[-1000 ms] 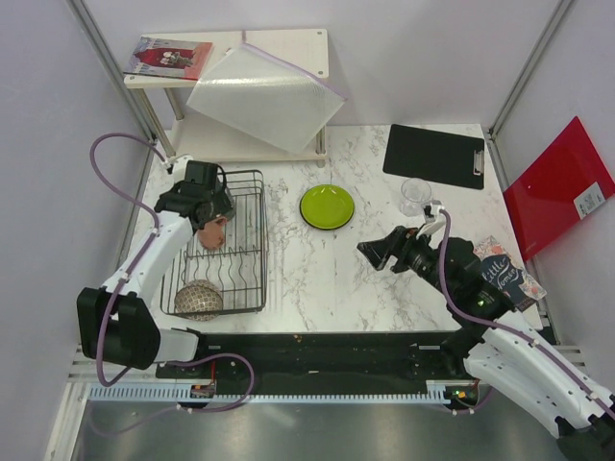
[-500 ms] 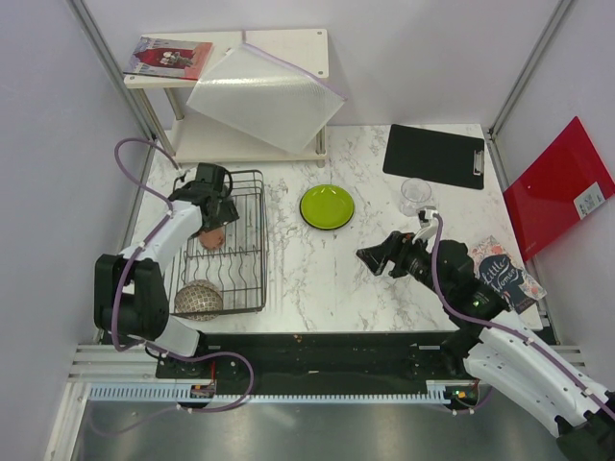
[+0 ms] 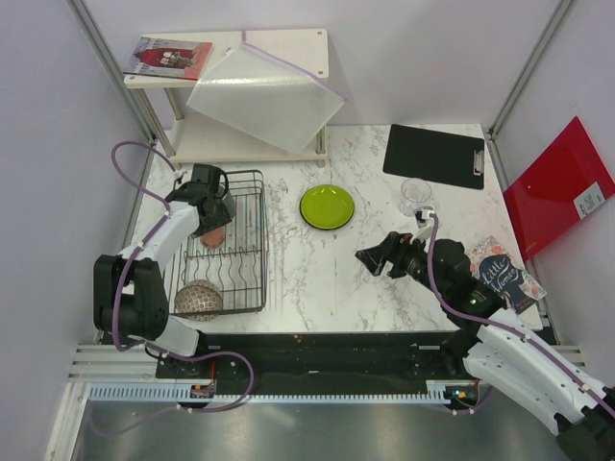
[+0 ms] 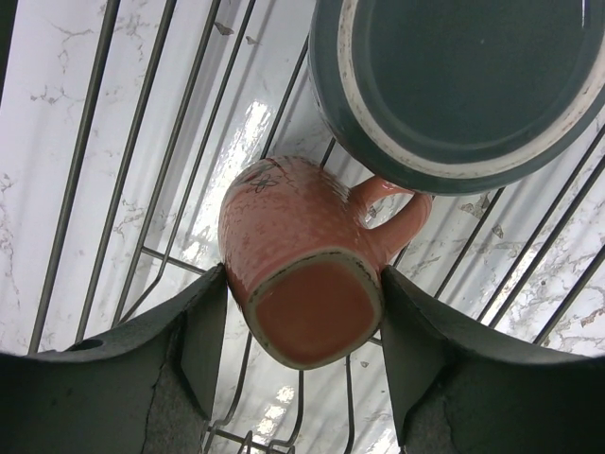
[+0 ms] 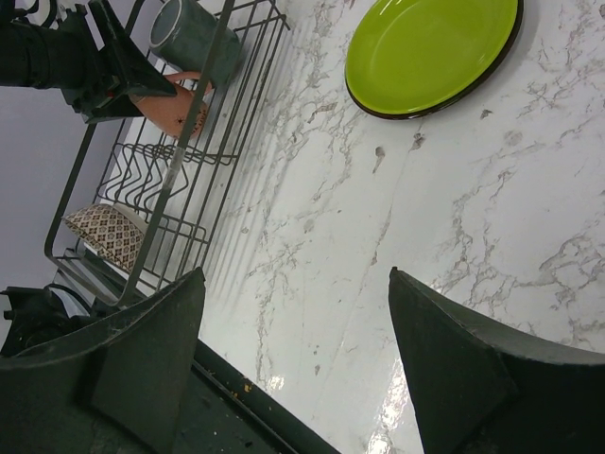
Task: Unload the mixed dishes from the dish rack
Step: Pick up the cup from the dish rack, then place the cup at the center of the board, then pick up the cup from the dish rack.
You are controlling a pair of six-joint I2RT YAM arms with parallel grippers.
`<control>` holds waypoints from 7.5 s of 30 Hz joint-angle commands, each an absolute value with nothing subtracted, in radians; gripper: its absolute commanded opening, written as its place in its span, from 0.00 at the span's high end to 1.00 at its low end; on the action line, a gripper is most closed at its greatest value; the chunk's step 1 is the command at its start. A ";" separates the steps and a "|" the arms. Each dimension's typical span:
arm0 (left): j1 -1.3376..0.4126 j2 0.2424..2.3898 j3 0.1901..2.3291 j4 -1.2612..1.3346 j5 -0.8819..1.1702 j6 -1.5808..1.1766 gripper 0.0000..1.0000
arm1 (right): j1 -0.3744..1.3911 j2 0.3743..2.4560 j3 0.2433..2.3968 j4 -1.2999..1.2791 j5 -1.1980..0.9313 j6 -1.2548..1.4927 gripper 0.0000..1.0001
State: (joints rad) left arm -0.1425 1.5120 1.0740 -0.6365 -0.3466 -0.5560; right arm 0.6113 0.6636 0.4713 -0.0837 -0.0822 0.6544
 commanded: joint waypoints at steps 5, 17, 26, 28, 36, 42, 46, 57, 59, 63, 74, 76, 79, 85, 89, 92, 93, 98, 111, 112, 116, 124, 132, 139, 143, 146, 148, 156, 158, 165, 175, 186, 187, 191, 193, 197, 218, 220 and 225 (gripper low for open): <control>-0.146 1.474 1.055 -0.637 -0.298 -0.549 0.89 | 0.614 0.647 0.457 -0.055 -0.078 0.650 0.15; -0.146 1.122 1.094 -0.701 -0.170 -0.505 0.98 | 0.614 0.647 0.526 -0.077 -0.084 0.640 0.15; -0.146 0.810 1.002 -0.494 0.259 -0.492 0.98 | 0.614 0.617 0.577 -0.140 0.044 0.598 0.15; -0.146 0.792 0.980 -0.384 0.449 -0.526 0.98 | 0.614 0.630 0.572 -0.143 0.057 0.609 0.14; -0.147 0.782 0.717 0.366 0.949 -1.004 0.98 | 0.614 0.583 0.551 -0.055 -0.032 0.655 0.14; -0.153 0.847 0.581 0.901 0.993 -1.339 0.98 | 0.614 0.541 0.540 0.095 -0.193 0.699 0.13; -0.224 0.888 0.574 1.026 0.962 -1.397 0.98 | 0.614 0.561 0.529 0.189 -0.248 0.733 0.12; -0.485 1.035 0.646 0.965 0.841 -1.247 0.98 | 0.614 0.704 0.581 0.428 -0.334 0.810 0.13; -0.502 1.054 0.650 0.972 0.835 -1.243 0.98 | 0.615 0.735 0.600 0.443 -0.354 0.813 0.13; -0.517 1.074 0.652 0.971 0.824 -1.232 0.98 | 0.612 0.767 0.597 0.501 -0.390 0.842 0.15; -0.557 1.131 0.655 0.973 0.825 -1.221 0.98 | 0.621 0.871 0.585 0.621 -0.482 0.897 0.39; -0.557 1.134 0.653 0.970 0.830 -1.218 0.98 | 0.621 0.867 0.577 0.620 -0.473 0.894 0.57; -0.558 1.135 0.658 0.945 0.831 -1.206 0.98 | 0.621 0.847 0.568 0.594 -0.447 0.881 0.79; -0.557 1.108 0.771 0.611 0.835 -0.998 0.59 | 0.621 0.769 0.584 0.439 -0.371 0.792 1.00; -0.557 1.069 0.871 0.298 0.714 -0.766 0.27 | 0.621 0.687 0.620 0.284 -0.296 0.718 1.00; -0.557 1.052 0.894 0.215 0.637 -0.724 0.02 | 0.621 0.654 0.641 0.224 -0.261 0.683 1.00; -0.555 1.046 0.900 0.172 0.605 -0.718 0.01 | 0.621 0.647 0.647 0.209 -0.240 0.677 1.00; -0.548 1.012 0.904 0.017 0.315 -0.695 0.01 | 0.621 0.609 0.715 0.041 -0.111 0.600 1.00; -0.545 1.040 0.920 -0.305 0.071 -0.707 0.01 | 0.385 0.951 0.994 -0.545 0.419 0.606 1.00; -0.545 1.039 0.916 -0.307 0.074 -0.712 0.01 | 0.364 0.975 0.994 -0.546 0.417 0.618 1.00; -0.545 1.035 0.907 -0.322 0.090 -0.739 0.01 | 0.229 1.051 0.991 -0.577 0.376 0.702 1.00; -0.545 1.043 0.890 -0.327 0.130 -0.772 0.01 | 0.048 1.138 0.969 -0.569 0.386 0.841 1.00; -0.545 1.035 0.854 -0.334 0.152 -0.785 0.01 | -0.067 1.353 1.117 -0.566 0.408 0.868 1.00; -0.545 1.034 0.835 -0.339 0.170 -0.798 0.01 | -0.110 1.648 1.302 -0.638 0.373 0.836 1.00; -0.545 1.043 0.821 -0.337 0.170 -0.802 0.01 | -0.110 1.755 1.410 -0.690 0.359 0.804 1.00; -0.545 1.055 0.813 -0.337 0.176 -0.802 0.01 | -0.113 1.802 1.460 -0.710 0.350 0.792 1.00; -0.545 1.063 0.810 -0.339 0.178 -0.804 0.02 | -0.117 1.830 1.492 -0.718 0.331 0.785 1.00; -0.545 1.075 0.796 -0.337 0.187 -0.813 0.02 | -0.143 1.914 1.588 -0.769 0.265 0.746 1.00; -0.545 1.077 0.793 -0.337 0.189 -0.818 0.02 | -0.141 1.916 1.583 -0.767 0.252 0.736 1.00; -0.545 1.100 0.796 -0.330 0.213 -0.828 0.02 | -0.144 1.931 1.552 -0.765 0.193 0.706 0.99; -0.545 1.108 0.784 -0.321 0.216 -0.831 0.02 | -0.143 1.887 1.546 -0.753 0.186 0.695 0.47; -0.545 1.118 0.805 -0.321 0.199 -0.799 0.02 | -0.144 1.752 1.787 -0.842 0.189 0.739 0.26; -0.545 1.118 0.811 -0.322 0.198 -0.795 0.02 | -0.144 1.743 1.811 -0.847 0.169 0.759 0.25; -0.545 1.112 0.827 -0.342 0.144 -0.778 0.03 | -0.069 1.628 1.758 -0.706 0.000 0.790 0.23; -0.545 1.111 0.848 -0.379 0.080 -0.759 0.03 | 0.033 1.511 1.578 -0.490 -0.142 0.787 0.23; -0.538 1.118 0.914 -0.472 -0.060 -0.703 0.03 | 0.216 1.262 1.219 -0.093 -0.261 0.726 0.23; -0.192 1.403 1.187 -0.601 -0.440 -0.620 0.00 | 0.532 0.891 0.671 0.086 -0.330 0.471 0.23; -0.180 1.436 1.201 -0.598 -0.440 -0.653 0.00 | 0.535 0.884 0.651 0.112 -0.345 0.486 0.23; -0.173 1.542 1.221 -0.574 -0.407 -0.768 0.01 | 0.537 0.824 0.557 0.190 -0.336 0.537 0.23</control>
State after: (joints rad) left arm -0.1822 1.4799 1.1728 -0.6022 -0.3908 -0.6468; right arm 0.5331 0.8791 0.6147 0.0711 -0.3180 0.4953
